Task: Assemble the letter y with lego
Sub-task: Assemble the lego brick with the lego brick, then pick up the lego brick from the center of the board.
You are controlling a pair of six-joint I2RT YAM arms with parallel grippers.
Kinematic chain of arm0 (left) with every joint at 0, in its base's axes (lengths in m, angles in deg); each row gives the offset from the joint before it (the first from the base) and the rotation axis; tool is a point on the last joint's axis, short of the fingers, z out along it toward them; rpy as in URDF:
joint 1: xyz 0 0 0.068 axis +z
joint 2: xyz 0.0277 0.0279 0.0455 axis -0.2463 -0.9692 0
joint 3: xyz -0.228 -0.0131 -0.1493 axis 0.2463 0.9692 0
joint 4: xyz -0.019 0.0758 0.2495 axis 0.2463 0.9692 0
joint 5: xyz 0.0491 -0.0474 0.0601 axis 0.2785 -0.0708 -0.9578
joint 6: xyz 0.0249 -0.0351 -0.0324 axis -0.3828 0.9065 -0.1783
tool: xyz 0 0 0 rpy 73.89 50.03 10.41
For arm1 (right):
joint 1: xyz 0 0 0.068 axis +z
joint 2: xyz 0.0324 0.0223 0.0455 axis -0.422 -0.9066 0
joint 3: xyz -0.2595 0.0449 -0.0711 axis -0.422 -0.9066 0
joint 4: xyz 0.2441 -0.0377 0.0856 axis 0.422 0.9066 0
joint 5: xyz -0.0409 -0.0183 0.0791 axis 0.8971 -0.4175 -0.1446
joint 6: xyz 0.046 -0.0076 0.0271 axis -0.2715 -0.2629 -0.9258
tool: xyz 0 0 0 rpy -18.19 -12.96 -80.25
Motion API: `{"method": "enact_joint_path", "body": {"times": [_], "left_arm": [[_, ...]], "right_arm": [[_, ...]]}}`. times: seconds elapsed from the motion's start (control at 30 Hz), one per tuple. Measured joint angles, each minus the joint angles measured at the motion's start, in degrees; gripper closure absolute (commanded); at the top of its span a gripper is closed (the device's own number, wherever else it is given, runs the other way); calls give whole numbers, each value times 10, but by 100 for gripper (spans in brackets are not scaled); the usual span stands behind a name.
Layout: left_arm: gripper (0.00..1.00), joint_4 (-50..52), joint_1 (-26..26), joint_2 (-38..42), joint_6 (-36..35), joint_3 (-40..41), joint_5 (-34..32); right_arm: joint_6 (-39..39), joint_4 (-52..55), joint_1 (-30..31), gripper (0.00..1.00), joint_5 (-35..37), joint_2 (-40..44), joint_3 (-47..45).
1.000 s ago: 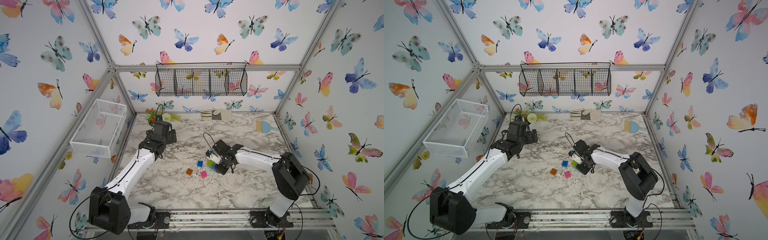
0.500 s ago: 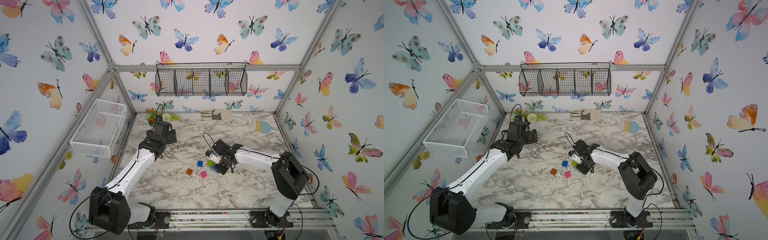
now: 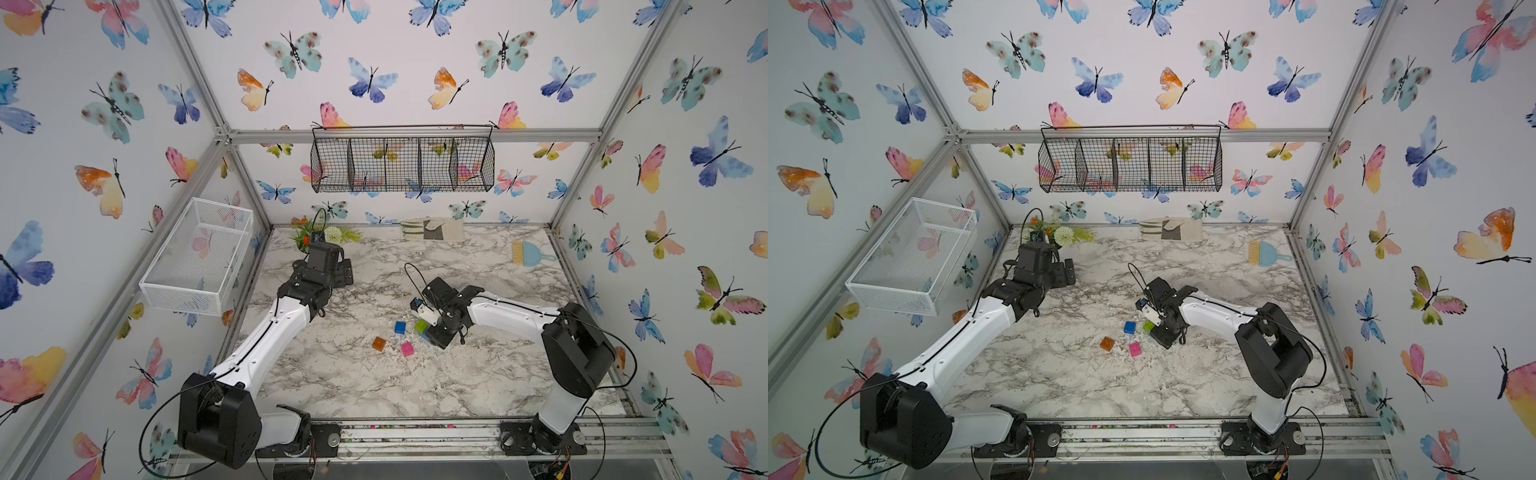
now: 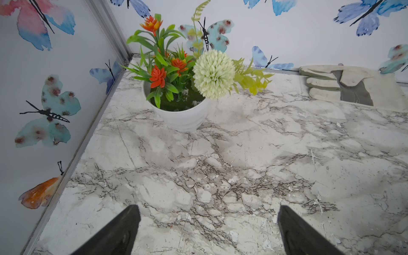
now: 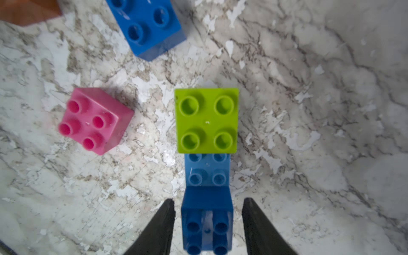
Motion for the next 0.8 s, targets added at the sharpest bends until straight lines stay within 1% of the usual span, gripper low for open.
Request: {"method": "enact_joint_path", "body": {"times": [0.17, 0.37, 0.57, 0.67, 0.8], "left_arm": [[2, 0, 0, 0, 0, 0, 0], [2, 0, 0, 0, 0, 0, 0], [2, 0, 0, 0, 0, 0, 0], [2, 0, 0, 0, 0, 0, 0], [2, 0, 0, 0, 0, 0, 0]], "right_arm": [[0, -14, 0, 48, -12, -16, 26], [2, -19, 0, 49, -14, -56, 31], [2, -19, 0, 52, -13, -78, 35], [2, -19, 0, 57, -13, -80, 40], [2, -19, 0, 71, -13, -82, 42]]}}
